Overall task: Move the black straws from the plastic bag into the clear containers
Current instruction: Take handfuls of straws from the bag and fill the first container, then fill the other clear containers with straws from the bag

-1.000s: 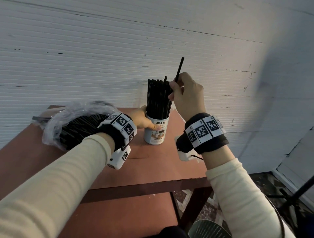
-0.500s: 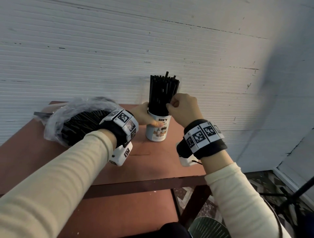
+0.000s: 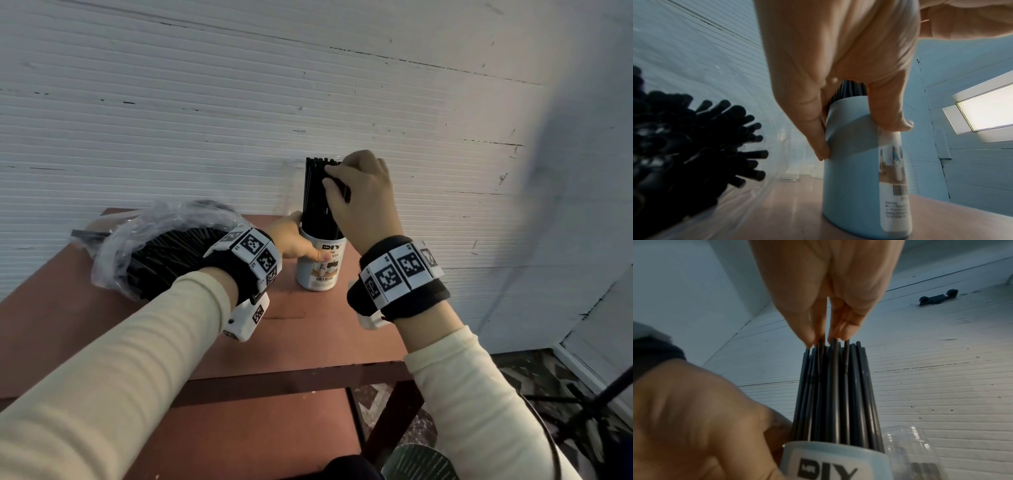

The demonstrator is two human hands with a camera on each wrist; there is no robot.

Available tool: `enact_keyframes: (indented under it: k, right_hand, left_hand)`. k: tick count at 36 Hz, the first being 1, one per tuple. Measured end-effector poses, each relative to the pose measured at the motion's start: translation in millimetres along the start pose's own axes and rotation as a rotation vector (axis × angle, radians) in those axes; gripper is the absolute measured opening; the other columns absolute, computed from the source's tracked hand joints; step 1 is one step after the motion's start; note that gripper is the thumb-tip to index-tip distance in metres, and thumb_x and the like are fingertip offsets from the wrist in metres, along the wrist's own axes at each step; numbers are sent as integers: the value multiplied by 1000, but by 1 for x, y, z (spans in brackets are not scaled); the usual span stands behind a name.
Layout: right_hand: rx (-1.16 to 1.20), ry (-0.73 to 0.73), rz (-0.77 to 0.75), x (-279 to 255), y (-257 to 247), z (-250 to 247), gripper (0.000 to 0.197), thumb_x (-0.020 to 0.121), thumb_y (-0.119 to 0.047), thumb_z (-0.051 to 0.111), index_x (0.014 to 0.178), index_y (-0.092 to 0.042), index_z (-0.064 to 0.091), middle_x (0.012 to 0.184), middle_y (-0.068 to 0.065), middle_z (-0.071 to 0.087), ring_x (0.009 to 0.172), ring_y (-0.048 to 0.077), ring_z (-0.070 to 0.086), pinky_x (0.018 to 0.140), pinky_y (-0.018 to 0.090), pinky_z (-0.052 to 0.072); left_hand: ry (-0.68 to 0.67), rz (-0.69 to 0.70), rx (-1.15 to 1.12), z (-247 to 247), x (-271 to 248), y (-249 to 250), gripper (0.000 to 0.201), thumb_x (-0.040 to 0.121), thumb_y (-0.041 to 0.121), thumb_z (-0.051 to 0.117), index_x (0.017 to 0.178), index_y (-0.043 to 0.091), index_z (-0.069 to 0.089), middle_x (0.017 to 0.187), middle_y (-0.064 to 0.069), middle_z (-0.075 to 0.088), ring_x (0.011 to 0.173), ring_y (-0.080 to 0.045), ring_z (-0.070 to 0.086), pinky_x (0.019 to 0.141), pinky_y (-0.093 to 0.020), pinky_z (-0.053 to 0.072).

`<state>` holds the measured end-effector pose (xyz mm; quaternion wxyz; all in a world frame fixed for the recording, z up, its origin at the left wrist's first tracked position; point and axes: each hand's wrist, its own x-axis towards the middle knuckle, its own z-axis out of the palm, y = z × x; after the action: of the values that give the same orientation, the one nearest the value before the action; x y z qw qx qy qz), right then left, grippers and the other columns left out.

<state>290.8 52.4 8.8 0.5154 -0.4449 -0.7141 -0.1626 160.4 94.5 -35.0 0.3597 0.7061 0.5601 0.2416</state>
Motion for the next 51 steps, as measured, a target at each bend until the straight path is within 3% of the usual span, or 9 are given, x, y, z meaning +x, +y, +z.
enact_keyframes:
  k: [8,19,26,32,34,37,42,47,51]
  right_hand:
    - [2,-234,114,10,11,-13,55,101,-34,41,149,-8,30,157,6,26,146,19,19,117,27,15]
    - [74,-341,157,9,27,-13,54,101,-44,37,143,-12,43,149,3,42,139,14,35,115,28,26]
    - [209,-459,427,-1,42,-16,109,77,-63,64,155,-17,3,162,0,8,147,12,10,112,24,14]
    - [330,-685,556,-11,54,-8,120,65,-65,75,153,-24,5,153,-6,28,141,9,25,108,24,22]
    - [334,-772,570,-13,57,-3,124,52,-77,74,151,-31,15,154,-4,31,143,13,26,113,33,25]
    - [258,-907,569,-15,58,3,105,58,-74,74,144,-28,35,145,-4,46,134,15,41,108,37,38]
    - [317,-961,575,-14,55,12,69,74,-48,77,132,-26,48,125,-3,59,107,14,60,71,29,59]
    - [352,-961,617,-7,49,30,98,43,-71,81,128,-31,52,124,-6,60,109,15,61,77,37,60]
    - [396,-966,628,0,33,48,52,78,-41,76,122,-27,53,123,-3,60,106,12,60,82,35,58]
  left_hand:
    - [-23,22,15,-2,1,-2,95,68,33,88,146,16,36,142,-4,53,130,-25,50,111,-42,39]
    - [-67,91,-79,-3,-2,-3,115,42,50,90,142,18,43,134,0,59,123,-20,56,107,-43,45]
    - [-87,153,-167,3,-8,-5,75,76,12,83,140,12,45,131,-5,62,120,-19,59,107,-44,46]
    - [42,111,-187,-12,-18,0,106,77,17,82,156,15,11,153,-1,35,140,-17,35,112,-32,33]
    - [189,140,-182,-30,-26,3,98,78,22,81,155,20,20,153,-6,38,140,-21,37,110,-33,35]
    - [373,248,-145,-68,-42,2,57,82,21,76,134,27,51,130,1,58,123,-17,53,98,-28,43]
    - [483,278,-43,-129,-64,-17,21,84,17,74,103,26,68,98,10,65,88,-1,61,87,-27,49]
    - [129,38,194,-172,-79,-50,44,69,47,82,109,40,65,122,-2,61,117,-11,56,101,-33,42]
    - [-35,-11,224,-181,-83,-68,41,85,25,77,121,38,62,127,-3,59,121,-10,53,107,-33,38]
